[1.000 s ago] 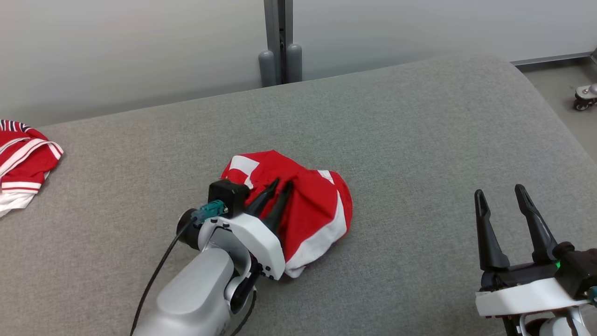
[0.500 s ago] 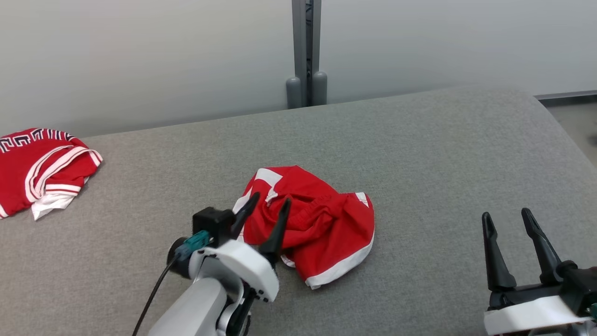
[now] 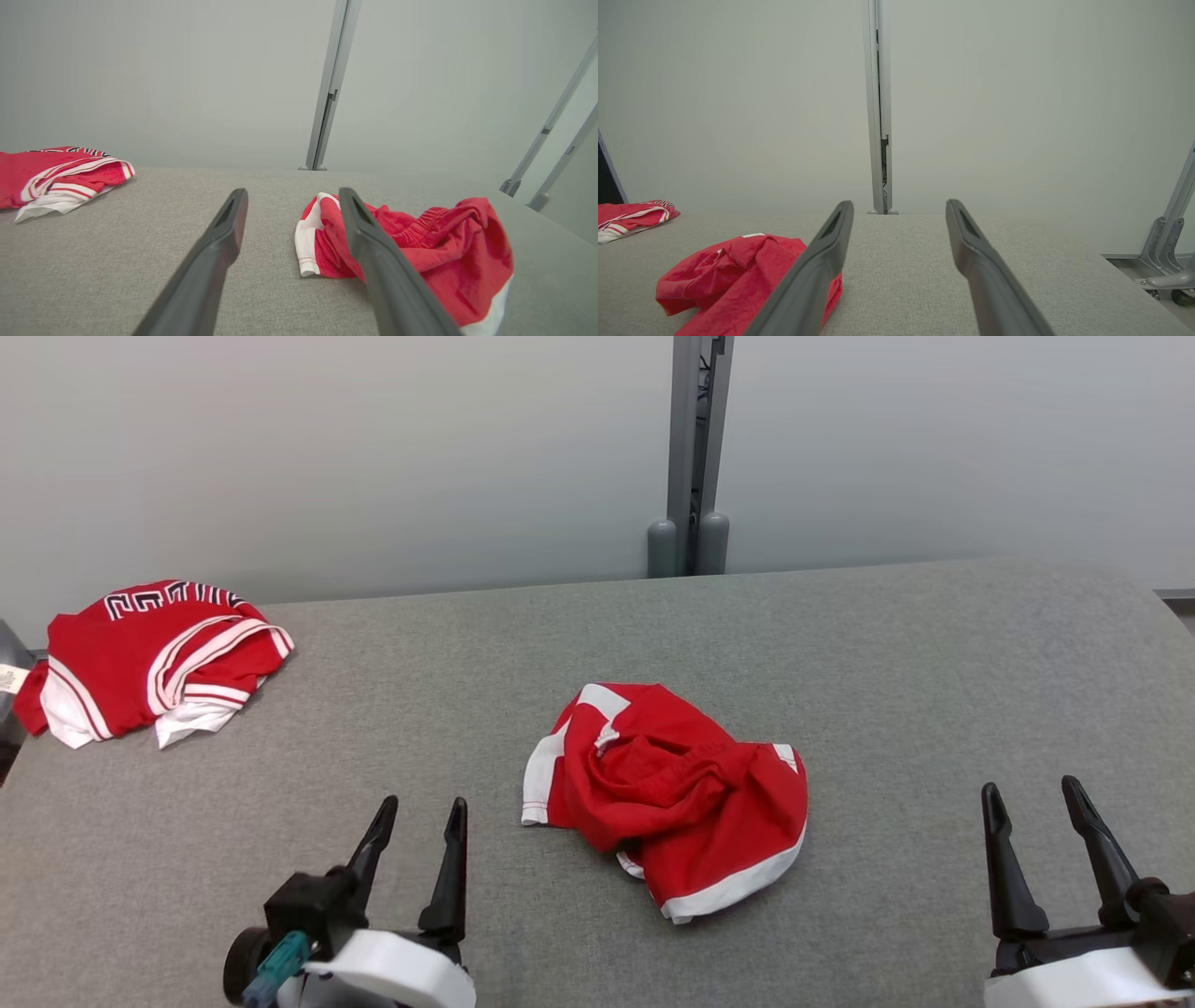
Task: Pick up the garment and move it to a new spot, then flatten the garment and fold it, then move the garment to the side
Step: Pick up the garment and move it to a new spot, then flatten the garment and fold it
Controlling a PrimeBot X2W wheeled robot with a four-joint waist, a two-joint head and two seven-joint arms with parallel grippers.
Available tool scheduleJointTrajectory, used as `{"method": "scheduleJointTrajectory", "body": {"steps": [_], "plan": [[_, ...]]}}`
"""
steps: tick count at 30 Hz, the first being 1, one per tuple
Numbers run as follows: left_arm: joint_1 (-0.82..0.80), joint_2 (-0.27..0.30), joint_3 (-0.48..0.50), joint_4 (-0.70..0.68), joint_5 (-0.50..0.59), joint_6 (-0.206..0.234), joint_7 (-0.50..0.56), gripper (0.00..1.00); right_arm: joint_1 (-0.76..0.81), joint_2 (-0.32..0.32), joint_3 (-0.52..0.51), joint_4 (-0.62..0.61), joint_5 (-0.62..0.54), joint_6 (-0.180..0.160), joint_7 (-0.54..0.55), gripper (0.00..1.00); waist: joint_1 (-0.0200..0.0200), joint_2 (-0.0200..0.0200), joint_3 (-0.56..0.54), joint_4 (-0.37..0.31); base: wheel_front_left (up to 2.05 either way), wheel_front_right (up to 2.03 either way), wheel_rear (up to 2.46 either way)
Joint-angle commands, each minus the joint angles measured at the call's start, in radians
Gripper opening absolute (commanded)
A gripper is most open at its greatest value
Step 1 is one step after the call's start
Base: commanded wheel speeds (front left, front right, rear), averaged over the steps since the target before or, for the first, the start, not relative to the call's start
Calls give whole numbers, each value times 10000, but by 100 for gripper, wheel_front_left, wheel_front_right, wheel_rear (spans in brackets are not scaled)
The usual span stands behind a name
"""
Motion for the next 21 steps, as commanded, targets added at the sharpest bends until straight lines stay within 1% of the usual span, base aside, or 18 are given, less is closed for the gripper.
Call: {"method": "scheduleJointTrajectory", "body": {"steps": [1,3,4,8,12,21], "plan": [[260,-3,245,-263,196,82,-1,100,91,-64,-37,-42,-50,5,-7,100,0,-1,-31,65,0,0,0],[621,-46,579,-526,354,93,-3,100,172,-63,-30,-63,-60,5,-7,100,0,-1,-58,121,0,0,0],[621,-46,579,-526,354,93,-3,100,172,-63,-30,-63,-60,5,-7,100,0,-1,-58,121,0,0,0],[1197,-260,1130,-769,720,-111,-1,100,460,-63,-87,-78,189,5,-7,100,0,-1,-140,246,0,0,0],[1483,-399,1485,-809,966,-190,-3,100,646,-63,-36,-77,299,5,-7,100,0,-1,-181,224,0,0,0],[1550,-612,1881,-687,1403,-460,-2,100,557,-63,76,58,369,5,-7,100,0,-1,-209,129,0,0,0]]}}
